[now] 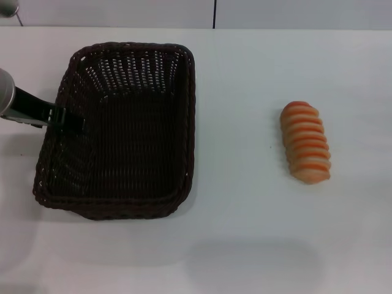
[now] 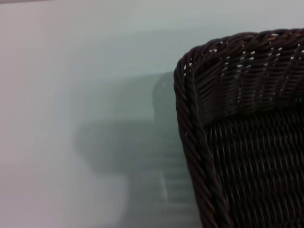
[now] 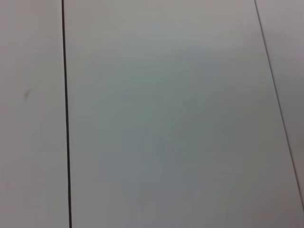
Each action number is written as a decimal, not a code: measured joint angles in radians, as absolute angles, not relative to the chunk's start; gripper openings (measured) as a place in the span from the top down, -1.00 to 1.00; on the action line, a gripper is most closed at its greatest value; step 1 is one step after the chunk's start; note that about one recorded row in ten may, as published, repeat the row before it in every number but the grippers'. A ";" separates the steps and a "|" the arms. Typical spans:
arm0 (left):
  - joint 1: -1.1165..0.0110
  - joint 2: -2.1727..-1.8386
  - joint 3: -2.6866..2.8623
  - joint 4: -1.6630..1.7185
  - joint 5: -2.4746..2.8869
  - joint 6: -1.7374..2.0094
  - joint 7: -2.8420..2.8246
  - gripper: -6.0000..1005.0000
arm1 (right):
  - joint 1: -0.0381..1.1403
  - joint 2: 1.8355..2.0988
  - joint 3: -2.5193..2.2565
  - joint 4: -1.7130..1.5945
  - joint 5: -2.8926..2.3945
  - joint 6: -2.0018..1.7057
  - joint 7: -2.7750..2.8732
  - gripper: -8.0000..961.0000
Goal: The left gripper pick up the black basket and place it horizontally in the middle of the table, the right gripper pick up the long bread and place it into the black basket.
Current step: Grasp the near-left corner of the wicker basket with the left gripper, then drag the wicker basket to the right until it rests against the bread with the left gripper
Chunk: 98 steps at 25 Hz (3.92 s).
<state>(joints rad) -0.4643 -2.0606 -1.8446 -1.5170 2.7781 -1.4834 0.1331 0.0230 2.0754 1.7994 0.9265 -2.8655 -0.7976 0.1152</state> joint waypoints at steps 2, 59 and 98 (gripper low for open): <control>-0.467 -2.060 -1.842 -1.512 2.778 -1.484 0.134 -0.68 | 0.023 2.075 1.800 0.927 -2.866 -0.798 0.115 -0.34; -0.814 -1.972 -2.156 -1.451 2.294 -1.880 0.989 0.53 | -0.020 2.082 1.801 0.956 -2.859 -0.798 0.123 -0.35; -0.780 -2.057 -2.029 -1.197 2.279 -1.731 1.230 0.31 | -0.049 2.082 1.793 0.975 -2.861 -0.798 0.124 -0.34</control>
